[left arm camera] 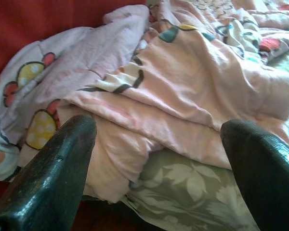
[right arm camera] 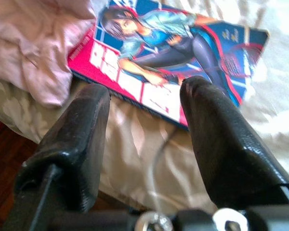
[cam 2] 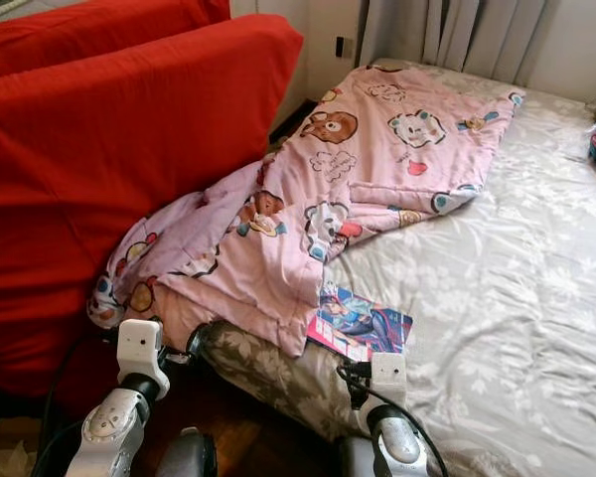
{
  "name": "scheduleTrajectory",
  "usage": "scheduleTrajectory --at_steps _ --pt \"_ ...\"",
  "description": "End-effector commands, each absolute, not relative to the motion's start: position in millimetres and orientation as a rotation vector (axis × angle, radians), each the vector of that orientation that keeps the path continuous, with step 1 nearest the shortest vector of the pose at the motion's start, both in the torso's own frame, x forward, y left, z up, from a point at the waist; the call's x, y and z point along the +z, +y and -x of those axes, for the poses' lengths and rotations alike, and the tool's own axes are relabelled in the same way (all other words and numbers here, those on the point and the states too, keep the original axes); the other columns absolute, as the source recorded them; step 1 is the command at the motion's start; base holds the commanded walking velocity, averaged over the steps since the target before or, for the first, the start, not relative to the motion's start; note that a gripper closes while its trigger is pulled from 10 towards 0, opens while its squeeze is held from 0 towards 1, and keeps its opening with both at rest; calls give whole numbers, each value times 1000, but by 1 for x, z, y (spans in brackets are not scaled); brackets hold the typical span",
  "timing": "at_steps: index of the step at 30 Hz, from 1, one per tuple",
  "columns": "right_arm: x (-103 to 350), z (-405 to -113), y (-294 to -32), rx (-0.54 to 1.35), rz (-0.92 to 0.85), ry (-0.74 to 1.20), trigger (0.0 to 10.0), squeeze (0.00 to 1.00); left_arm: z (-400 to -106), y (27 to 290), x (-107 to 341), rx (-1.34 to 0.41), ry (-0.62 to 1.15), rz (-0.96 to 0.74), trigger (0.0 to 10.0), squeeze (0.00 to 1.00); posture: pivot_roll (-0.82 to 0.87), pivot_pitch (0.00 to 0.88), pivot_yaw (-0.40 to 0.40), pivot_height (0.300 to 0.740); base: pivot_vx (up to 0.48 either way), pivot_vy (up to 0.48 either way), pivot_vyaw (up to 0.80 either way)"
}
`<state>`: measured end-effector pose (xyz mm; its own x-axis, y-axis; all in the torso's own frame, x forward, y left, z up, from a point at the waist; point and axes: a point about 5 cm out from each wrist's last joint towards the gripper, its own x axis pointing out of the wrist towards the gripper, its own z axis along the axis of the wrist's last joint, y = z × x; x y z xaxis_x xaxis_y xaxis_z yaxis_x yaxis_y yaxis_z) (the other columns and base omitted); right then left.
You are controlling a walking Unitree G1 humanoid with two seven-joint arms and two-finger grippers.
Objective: Clean up the room
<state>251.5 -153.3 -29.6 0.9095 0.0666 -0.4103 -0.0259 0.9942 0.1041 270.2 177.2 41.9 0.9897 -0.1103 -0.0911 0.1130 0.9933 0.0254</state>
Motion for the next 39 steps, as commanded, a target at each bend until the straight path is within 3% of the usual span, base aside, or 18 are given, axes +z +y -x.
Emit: scheduleTrajectory --at_steps 1,22,27,39 --pt "-25 -255 -153 42 -95 394 10000 0 -267 178 38 -109 109 -17 10000 0 -51 143 -12 639 296 0 0" --pt "-14 -268 -166 -109 -119 352 10000 0 -263 179 37 -107 111 -23 10000 0 -38 158 -20 639 317 0 0" --pt "-14 -267 -167 -125 -131 349 10000 0 -261 180 37 -104 111 -22 10000 0 -37 163 -20 639 318 0 -666" --pt "-18 -260 -173 -176 -140 357 10000 0 -255 181 38 -103 105 -20 10000 0 -19 193 -17 639 0 0 -97"
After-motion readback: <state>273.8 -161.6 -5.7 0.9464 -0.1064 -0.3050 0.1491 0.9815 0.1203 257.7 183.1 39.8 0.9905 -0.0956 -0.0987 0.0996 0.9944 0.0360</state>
